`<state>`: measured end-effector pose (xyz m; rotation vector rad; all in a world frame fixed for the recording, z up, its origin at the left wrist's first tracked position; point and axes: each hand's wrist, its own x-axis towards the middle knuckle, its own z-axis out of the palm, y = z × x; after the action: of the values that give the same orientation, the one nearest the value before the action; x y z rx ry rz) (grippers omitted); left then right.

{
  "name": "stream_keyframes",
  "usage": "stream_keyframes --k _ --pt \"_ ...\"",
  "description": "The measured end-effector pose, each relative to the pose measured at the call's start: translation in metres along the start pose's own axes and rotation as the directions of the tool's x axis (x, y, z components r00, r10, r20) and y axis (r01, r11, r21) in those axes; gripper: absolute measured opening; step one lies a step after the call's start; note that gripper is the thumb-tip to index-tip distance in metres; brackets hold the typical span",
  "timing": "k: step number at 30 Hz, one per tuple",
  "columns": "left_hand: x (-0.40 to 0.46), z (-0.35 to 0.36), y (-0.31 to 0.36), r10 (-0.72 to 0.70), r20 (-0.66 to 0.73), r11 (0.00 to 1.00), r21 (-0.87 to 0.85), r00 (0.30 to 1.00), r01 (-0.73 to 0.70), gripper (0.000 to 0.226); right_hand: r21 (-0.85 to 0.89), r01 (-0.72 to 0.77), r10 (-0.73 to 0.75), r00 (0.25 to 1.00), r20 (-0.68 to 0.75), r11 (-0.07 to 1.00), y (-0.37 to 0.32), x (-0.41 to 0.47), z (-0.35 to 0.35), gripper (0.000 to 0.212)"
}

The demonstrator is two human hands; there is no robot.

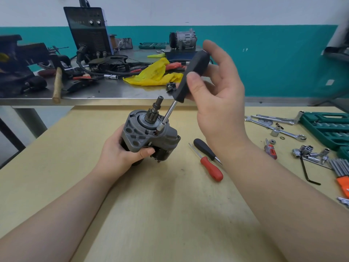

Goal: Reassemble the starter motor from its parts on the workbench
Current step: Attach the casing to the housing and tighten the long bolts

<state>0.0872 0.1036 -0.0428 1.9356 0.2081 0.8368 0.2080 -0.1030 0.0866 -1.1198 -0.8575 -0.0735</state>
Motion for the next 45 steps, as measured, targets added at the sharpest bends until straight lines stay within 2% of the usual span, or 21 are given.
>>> stream_keyframes --k 3,8,13,19,24,29,34,36,39,42,45 --pt "-0.001 0.002 -0.003 -0.013 0.005 0.999 -0.031 1.0 0.013 0.074 -0.055 0.023 -0.024 0.999 -0.027 0.998 0.001 -0.001 0.0 0.047" --pt "-0.003 0.006 -0.006 -0.024 -0.017 1.0 0.009 1.0 0.024 0.069 0.047 -0.028 0.028 1.0 -0.001 0.998 0.001 -0.001 -0.001 0.046" --pt "-0.001 0.004 -0.009 -0.001 -0.007 1.0 0.018 1.0 0.001 0.083 -0.032 0.02 -0.022 0.999 -0.042 0.999 0.001 0.0 -0.001 0.045" --pt "-0.002 0.004 -0.009 -0.016 -0.012 0.999 0.047 1.0 0.017 0.086 0.062 -0.021 0.021 1.0 0.011 0.998 0.0 0.001 -0.002 0.048" --pt "-0.002 0.002 -0.01 -0.042 0.001 0.999 0.033 0.999 0.042 0.099 -0.038 0.051 -0.052 0.998 -0.028 0.998 -0.003 0.0 -0.001 0.046" --pt "0.0 0.001 -0.012 -0.03 0.009 0.998 0.064 1.0 0.029 0.099 0.048 -0.018 0.02 0.999 -0.026 0.999 -0.002 0.0 -0.003 0.046" --pt "-0.001 0.002 -0.01 -0.042 0.01 0.998 0.038 0.999 0.042 0.098 -0.048 0.019 -0.022 0.998 -0.066 0.999 -0.006 0.001 0.0 0.035" --pt "-0.002 0.002 -0.011 -0.043 0.005 0.998 0.05 0.999 0.043 0.092 -0.013 0.0 -0.001 0.997 -0.08 1.0 -0.004 0.0 -0.001 0.032" --pt "-0.002 0.003 -0.012 -0.04 -0.011 0.998 0.055 0.999 0.041 0.085 0.078 -0.045 0.047 0.999 -0.025 0.996 -0.003 -0.001 -0.002 0.043" --pt "-0.002 0.003 -0.011 -0.031 -0.009 0.998 0.058 0.999 0.031 0.084 0.043 -0.017 0.016 1.0 0.019 0.999 -0.006 -0.002 0.0 0.05" --pt "-0.002 0.003 -0.011 -0.026 -0.009 0.999 0.043 1.0 0.026 0.085 -0.035 0.026 -0.027 0.999 -0.017 0.999 -0.004 -0.002 0.001 0.049"
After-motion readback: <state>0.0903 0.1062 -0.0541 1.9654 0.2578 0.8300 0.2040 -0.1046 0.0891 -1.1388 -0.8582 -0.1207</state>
